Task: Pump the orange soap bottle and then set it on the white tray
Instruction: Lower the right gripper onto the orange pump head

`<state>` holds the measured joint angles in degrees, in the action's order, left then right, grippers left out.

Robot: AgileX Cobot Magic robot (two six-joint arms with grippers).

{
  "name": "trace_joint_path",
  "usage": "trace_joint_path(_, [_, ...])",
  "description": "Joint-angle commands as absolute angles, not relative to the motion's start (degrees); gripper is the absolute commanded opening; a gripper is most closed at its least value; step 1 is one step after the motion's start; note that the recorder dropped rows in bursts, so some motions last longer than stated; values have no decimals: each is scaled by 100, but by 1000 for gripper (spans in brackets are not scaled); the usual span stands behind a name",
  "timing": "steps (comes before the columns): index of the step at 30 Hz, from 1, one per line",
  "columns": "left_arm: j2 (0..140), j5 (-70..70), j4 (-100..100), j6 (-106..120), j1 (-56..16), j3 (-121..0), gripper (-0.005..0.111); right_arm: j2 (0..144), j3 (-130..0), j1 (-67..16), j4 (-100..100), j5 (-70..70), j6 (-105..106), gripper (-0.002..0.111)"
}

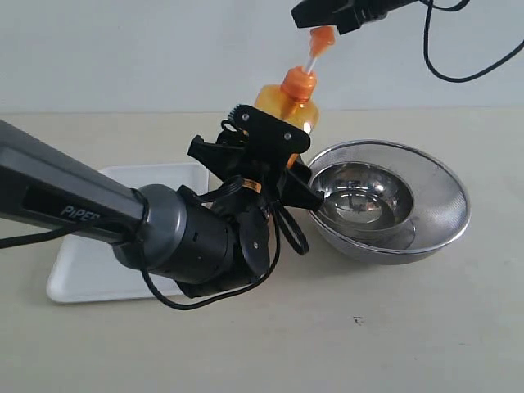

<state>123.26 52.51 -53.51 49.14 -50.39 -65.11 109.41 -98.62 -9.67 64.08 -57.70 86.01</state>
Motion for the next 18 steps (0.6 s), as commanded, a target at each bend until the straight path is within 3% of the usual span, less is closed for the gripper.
trace_joint_path(1, [12213, 5706, -5118, 4952, -5054, -6606, 5, 10920, -9891, -967, 6220, -5840, 8506, 0])
trace_joint_path(18, [12213, 5723, -5103, 4952, -5053, -6606, 5, 10661, -9891, -967, 5829, -5843, 8239, 0])
